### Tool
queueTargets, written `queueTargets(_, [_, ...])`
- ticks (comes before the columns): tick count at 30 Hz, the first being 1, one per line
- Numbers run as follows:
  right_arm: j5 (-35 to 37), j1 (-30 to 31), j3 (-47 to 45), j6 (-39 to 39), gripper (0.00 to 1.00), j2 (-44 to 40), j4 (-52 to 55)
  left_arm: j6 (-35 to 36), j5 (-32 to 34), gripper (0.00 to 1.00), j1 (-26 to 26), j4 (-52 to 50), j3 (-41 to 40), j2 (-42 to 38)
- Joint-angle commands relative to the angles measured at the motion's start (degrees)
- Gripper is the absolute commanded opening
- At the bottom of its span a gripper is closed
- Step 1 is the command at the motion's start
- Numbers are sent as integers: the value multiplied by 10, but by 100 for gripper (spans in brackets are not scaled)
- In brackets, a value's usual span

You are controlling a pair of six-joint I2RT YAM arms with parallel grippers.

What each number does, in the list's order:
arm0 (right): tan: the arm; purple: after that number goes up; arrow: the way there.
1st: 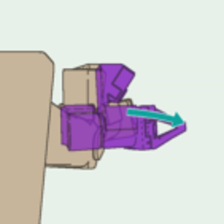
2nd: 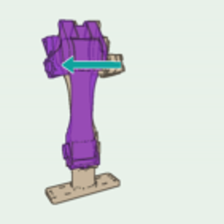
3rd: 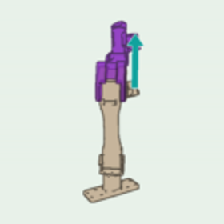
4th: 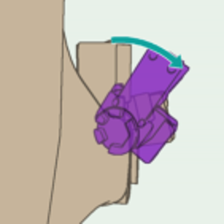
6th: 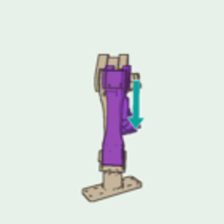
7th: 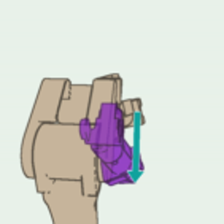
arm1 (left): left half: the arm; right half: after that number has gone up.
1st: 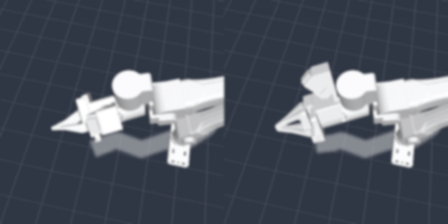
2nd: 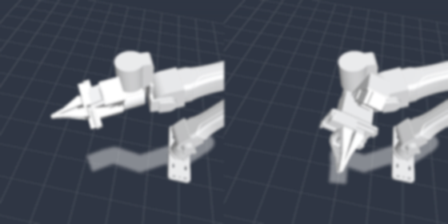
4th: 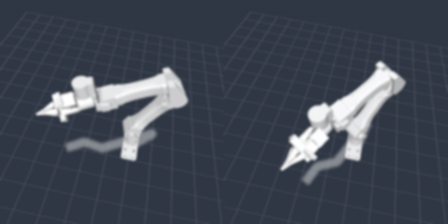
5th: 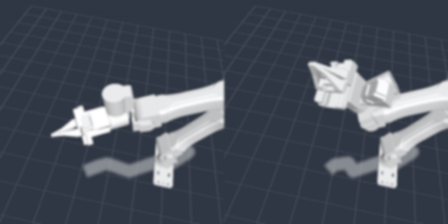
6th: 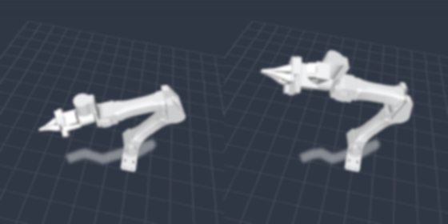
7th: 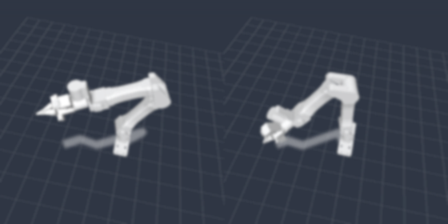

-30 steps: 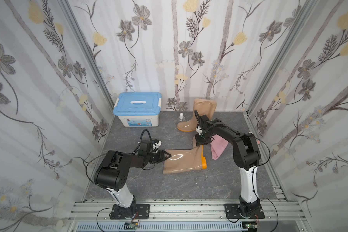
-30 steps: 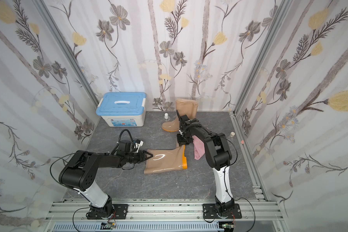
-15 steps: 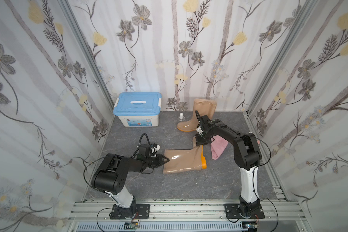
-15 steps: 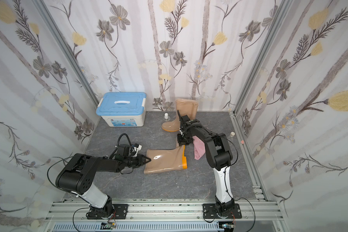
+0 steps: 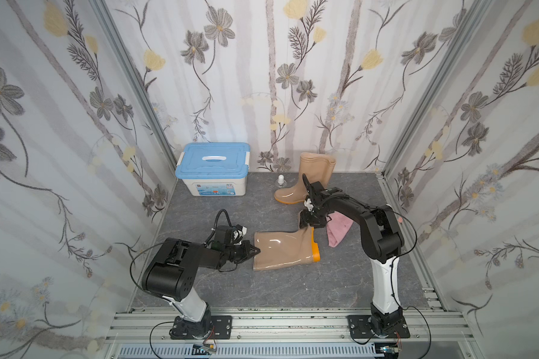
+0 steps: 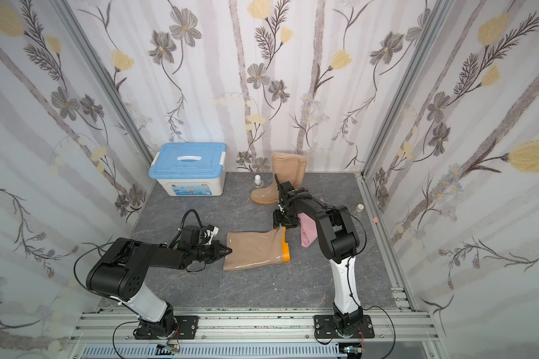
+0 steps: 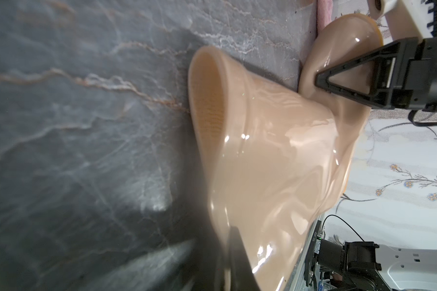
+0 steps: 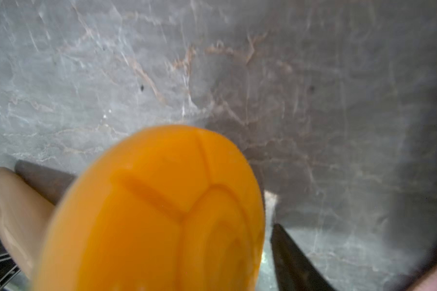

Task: Wipe the rubber boots with a cloth
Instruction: Adjust the rubber boot at the center of the board, then pick up the cleaning item at the center of the board.

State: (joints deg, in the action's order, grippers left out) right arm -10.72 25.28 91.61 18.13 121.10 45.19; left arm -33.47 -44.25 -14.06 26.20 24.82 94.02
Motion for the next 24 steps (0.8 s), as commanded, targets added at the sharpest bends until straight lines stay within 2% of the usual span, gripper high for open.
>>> queueTargets(1, [38, 1, -13, -14, 76, -29, 40, -2, -9, 0, 2, 23, -2, -4])
queueTargets(6, [85, -1, -34, -23, 89, -107, 62, -4, -10, 0, 6, 26, -4, -6])
queueTargets(11, [124, -15, -56, -21, 99, -180, 71, -5, -10, 0, 8, 28, -6, -10])
queueTargets(13, [133, -30, -67, -18, 99, -198, 70, -5, -9, 0, 9, 28, -6, -11])
queueTargets(19, [94, -103, -75, 25, 99, -153, 42, -6, -11, 0, 9, 31, -8, -15])
queueTargets(24, [93, -124, -50, 83, 99, -84, 3, -9, -17, 0, 9, 39, -13, -19])
